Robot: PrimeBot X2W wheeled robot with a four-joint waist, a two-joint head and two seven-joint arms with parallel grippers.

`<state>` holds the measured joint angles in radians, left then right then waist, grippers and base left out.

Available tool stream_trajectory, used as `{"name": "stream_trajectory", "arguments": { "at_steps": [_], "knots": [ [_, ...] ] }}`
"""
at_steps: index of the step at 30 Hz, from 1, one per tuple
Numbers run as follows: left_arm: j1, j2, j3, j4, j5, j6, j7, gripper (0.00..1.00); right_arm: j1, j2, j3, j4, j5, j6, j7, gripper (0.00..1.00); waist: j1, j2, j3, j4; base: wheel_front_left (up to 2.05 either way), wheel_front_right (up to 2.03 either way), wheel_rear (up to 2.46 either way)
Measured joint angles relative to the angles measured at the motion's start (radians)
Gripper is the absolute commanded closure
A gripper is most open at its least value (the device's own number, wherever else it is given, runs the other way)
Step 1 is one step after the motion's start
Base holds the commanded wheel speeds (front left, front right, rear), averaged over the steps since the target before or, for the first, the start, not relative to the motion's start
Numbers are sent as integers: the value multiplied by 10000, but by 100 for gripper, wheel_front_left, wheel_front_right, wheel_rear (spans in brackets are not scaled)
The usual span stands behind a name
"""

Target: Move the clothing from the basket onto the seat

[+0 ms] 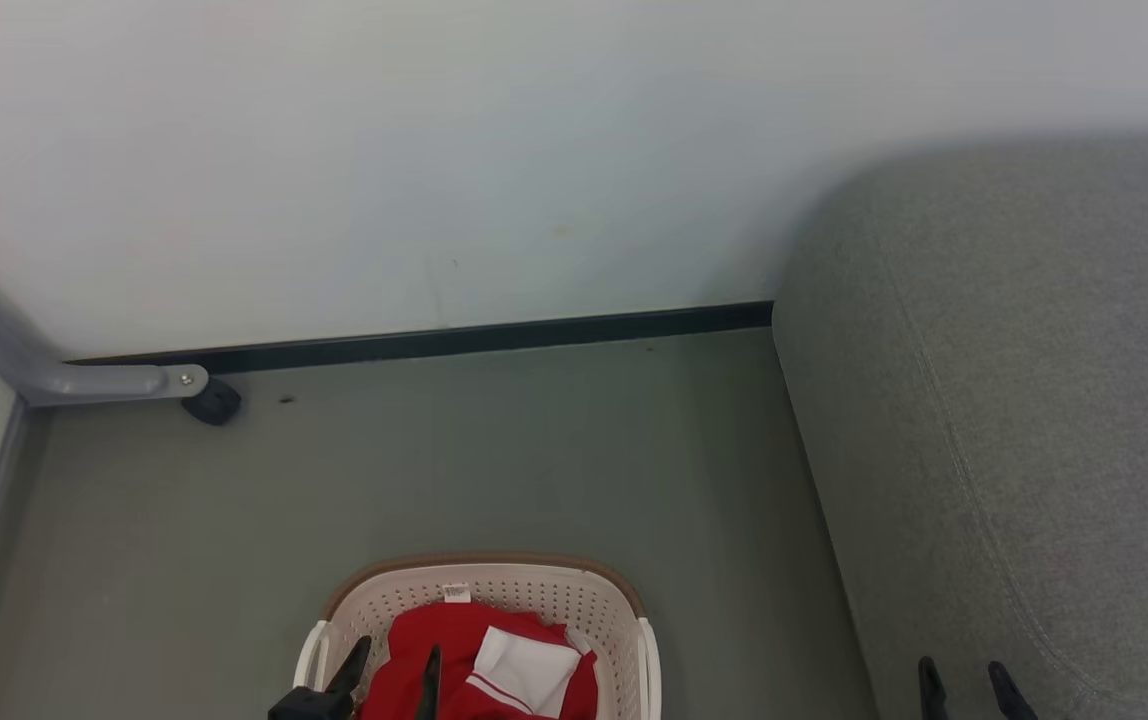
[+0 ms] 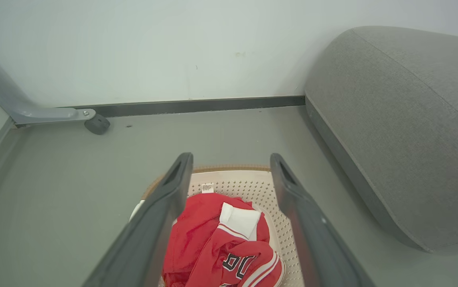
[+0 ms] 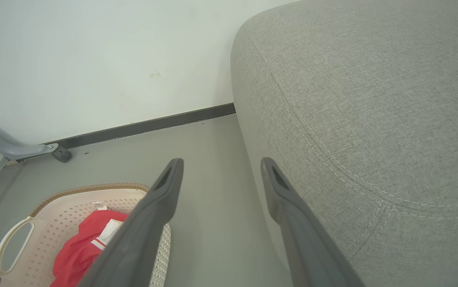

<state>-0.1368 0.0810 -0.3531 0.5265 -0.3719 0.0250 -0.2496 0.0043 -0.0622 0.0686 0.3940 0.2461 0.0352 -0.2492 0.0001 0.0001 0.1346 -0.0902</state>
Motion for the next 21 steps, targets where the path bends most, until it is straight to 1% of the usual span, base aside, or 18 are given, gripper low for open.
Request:
{"name": "stream_trajectory", "arguments": {
  "at_steps": [3,6,9,14,21],
  "knots": [
    [-241,173,-82,236,203,-75,0,0,-106,2,31,-31,-6,-2,0,0,0,0,381,-175,0,0,0],
    [-553,623,-545,541,951,-176,0,0,-258,8,117,-94,-79,-2,0,0,1,0,765,-368,0,0,0],
    [-823,888,-736,928,1287,-265,0,0,-404,21,199,-198,-94,0,0,0,1,0,1156,-574,0,0,0],
    [-1231,1043,-897,1519,1528,-349,0,0,-613,61,337,-343,-165,-2,0,0,1,0,1794,-930,0,0,0],
    [-2067,1089,-775,2360,1532,-347,0,0,-899,102,405,-548,-163,-4,0,0,2,1,2679,-1422,0,0,0]
  ]
}}
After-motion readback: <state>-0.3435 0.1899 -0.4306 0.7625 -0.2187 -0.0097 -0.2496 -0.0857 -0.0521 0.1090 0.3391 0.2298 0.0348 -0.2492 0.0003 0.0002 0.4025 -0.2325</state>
